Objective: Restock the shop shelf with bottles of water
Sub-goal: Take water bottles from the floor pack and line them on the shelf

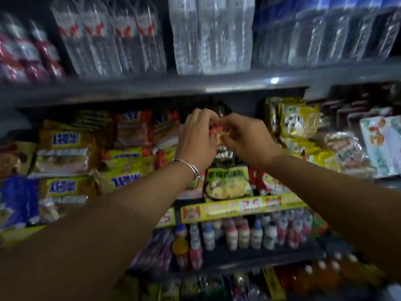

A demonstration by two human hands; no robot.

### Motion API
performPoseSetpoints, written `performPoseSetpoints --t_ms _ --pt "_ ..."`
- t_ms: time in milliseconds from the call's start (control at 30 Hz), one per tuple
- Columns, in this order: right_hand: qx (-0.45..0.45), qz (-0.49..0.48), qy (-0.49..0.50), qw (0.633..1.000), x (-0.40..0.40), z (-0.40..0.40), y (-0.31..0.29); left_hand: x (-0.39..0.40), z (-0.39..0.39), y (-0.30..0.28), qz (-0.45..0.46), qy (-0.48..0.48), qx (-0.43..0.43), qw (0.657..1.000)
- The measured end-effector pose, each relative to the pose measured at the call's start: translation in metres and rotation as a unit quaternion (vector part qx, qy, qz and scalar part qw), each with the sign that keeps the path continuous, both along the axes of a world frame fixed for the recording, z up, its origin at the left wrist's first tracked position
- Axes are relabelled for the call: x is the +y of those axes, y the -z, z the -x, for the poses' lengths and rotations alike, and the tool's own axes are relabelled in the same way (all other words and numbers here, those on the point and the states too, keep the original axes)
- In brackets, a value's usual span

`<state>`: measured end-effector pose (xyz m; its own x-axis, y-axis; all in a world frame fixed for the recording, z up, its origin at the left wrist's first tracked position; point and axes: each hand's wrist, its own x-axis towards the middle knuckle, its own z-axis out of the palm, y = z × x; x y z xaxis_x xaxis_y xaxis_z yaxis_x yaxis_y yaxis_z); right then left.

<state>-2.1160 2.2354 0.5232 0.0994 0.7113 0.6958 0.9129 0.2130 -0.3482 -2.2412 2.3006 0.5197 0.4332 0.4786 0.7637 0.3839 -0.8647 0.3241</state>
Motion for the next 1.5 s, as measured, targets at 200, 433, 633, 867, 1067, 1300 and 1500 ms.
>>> performPoseSetpoints --t_ms 200,433,633,867,1067,1300,1500 --pt "-0.05 0.16 -0.009 0.986 -0.016 0.006 0.156 -0.012 0.014 0.165 0.137 -0.013 0.052 0.989" --pt "-0.033 0.336 -0.03 0.941 -0.016 0.011 0.368 -0.023 0.036 0.378 0.249 -0.072 0.116 0.959" --pt "0.002 0.454 -0.039 0.89 -0.019 0.032 0.572 -0.032 0.058 0.58 0.351 -0.122 0.145 0.917" --pt "0.053 0.568 -0.043 0.82 -0.021 0.072 0.776 -0.043 0.084 0.763 0.413 -0.129 0.147 0.89" --pt "0.146 0.602 -0.009 0.785 -0.013 0.101 0.872 -0.038 0.097 0.841 0.428 -0.123 0.165 0.88" --pt "0.198 0.593 0.04 0.779 -0.008 0.114 0.919 -0.036 0.107 0.868 0.433 -0.1 0.171 0.879" --pt "0.153 0.572 0.007 0.806 -0.008 0.094 0.885 -0.037 0.104 0.843 0.458 -0.092 0.166 0.868"
